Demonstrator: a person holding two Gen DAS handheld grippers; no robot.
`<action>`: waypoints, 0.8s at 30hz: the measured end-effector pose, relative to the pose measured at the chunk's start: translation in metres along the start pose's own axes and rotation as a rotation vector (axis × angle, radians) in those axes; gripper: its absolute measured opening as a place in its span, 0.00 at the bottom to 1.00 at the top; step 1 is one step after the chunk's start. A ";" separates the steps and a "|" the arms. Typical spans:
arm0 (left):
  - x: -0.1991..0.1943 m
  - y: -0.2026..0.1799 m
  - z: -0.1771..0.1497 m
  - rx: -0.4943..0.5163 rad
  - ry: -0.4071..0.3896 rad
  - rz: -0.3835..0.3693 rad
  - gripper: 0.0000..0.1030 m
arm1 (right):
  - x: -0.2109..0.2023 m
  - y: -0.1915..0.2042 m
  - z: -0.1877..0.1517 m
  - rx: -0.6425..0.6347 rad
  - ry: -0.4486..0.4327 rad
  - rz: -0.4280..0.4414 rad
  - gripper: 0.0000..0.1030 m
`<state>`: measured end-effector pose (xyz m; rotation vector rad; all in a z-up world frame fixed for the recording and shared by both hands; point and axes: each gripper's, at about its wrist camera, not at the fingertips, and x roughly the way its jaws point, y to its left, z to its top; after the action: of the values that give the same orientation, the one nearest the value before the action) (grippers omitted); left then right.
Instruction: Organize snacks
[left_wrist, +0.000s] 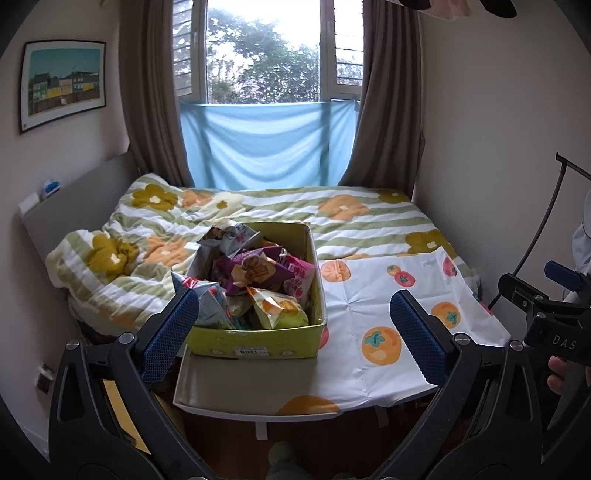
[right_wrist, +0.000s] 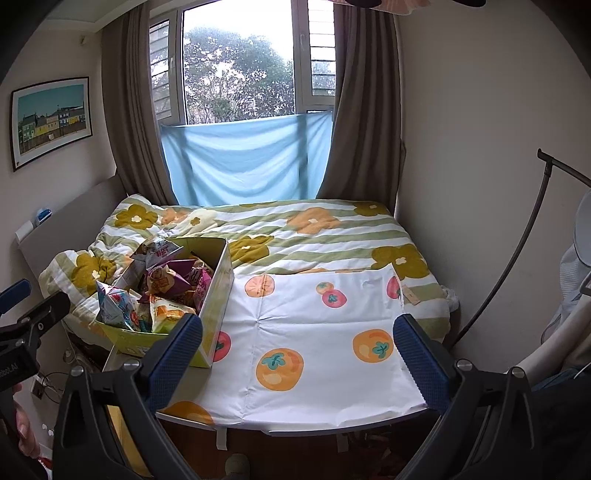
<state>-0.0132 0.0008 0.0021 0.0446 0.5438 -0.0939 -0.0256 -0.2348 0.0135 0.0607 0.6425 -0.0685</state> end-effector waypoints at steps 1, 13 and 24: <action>0.000 0.000 0.000 0.001 0.000 0.000 1.00 | 0.000 0.000 0.000 0.000 0.000 0.000 1.00; 0.003 0.000 0.000 0.002 0.005 0.013 1.00 | 0.006 -0.002 0.001 0.012 0.004 0.002 1.00; 0.000 -0.001 -0.001 0.004 -0.003 0.032 1.00 | 0.007 -0.003 0.000 0.019 0.004 -0.001 1.00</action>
<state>-0.0136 -0.0006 0.0013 0.0569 0.5399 -0.0634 -0.0207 -0.2383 0.0090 0.0792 0.6454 -0.0751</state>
